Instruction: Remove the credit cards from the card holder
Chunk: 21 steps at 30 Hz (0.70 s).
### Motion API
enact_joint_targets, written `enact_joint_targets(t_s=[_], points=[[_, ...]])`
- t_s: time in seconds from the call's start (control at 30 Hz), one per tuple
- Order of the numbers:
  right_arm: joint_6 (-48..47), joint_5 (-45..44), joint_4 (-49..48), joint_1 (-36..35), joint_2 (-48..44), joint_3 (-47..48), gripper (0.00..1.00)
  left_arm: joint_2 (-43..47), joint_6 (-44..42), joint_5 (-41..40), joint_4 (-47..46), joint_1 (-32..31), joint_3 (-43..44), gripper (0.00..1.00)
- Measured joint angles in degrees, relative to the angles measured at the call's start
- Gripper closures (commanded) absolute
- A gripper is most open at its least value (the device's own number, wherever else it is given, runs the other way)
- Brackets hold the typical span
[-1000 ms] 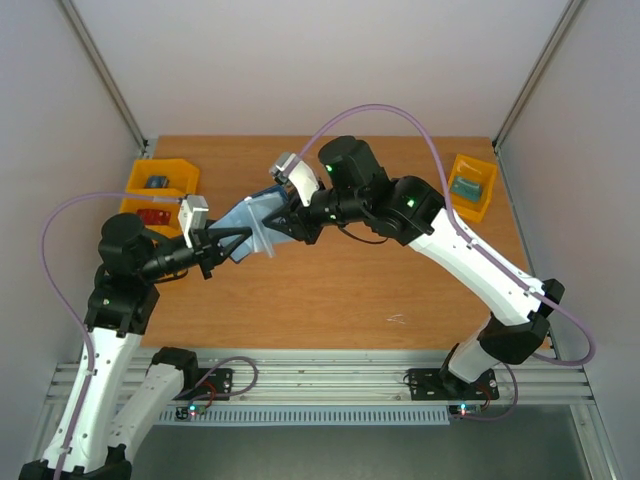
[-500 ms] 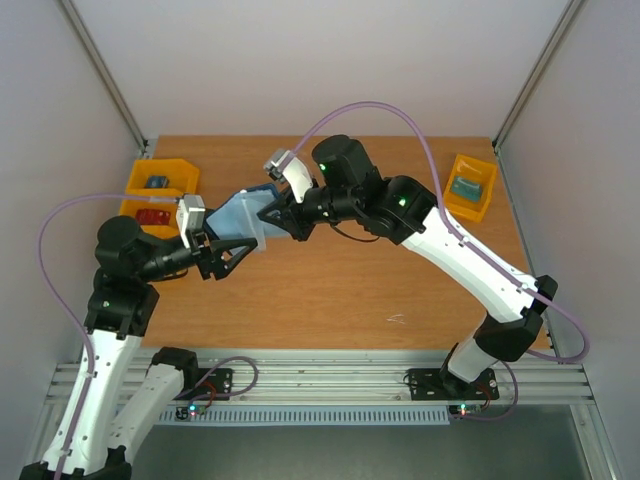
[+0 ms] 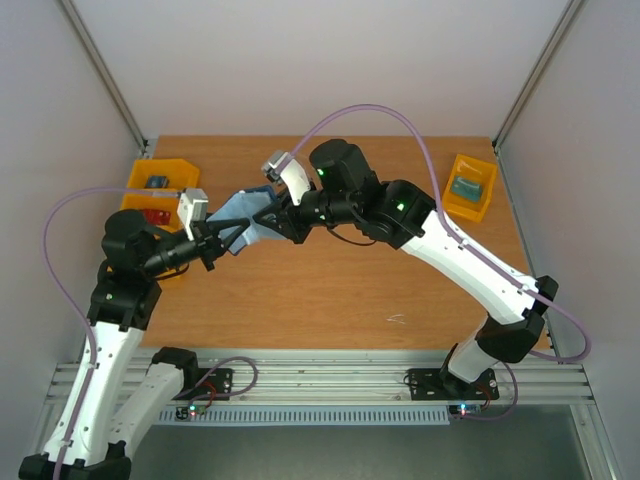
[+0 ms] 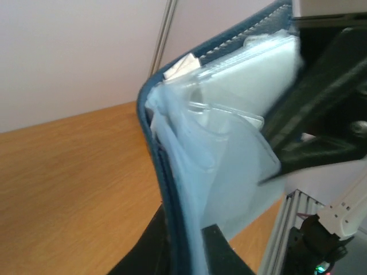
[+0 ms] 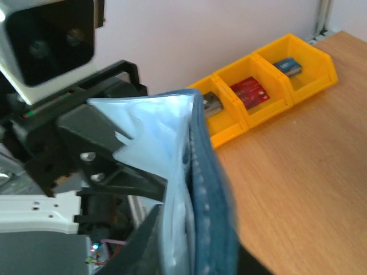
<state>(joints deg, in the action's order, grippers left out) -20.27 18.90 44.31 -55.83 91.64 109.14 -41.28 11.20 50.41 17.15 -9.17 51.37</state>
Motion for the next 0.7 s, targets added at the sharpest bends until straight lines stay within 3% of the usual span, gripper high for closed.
enact_joint_targets(t_s=[0.23, 0.53, 0.7], points=[[0.81, 1.86, -0.46, 1.29, -2.23, -1.07, 0.49, 0.46, 0.61, 0.66, 0.87, -0.37, 0.11, 1.00], [0.33, 4.26, 2.54, 6.97, -7.82, -4.90, 0.54, 0.83, 2.36, 1.90, 0.85, -0.50, 0.11, 1.00], [0.24, 4.26, 3.04, 7.30, -8.94, -5.73, 0.51, 0.85, 2.36, 2.40, 0.85, -0.50, 0.13, 1.00]])
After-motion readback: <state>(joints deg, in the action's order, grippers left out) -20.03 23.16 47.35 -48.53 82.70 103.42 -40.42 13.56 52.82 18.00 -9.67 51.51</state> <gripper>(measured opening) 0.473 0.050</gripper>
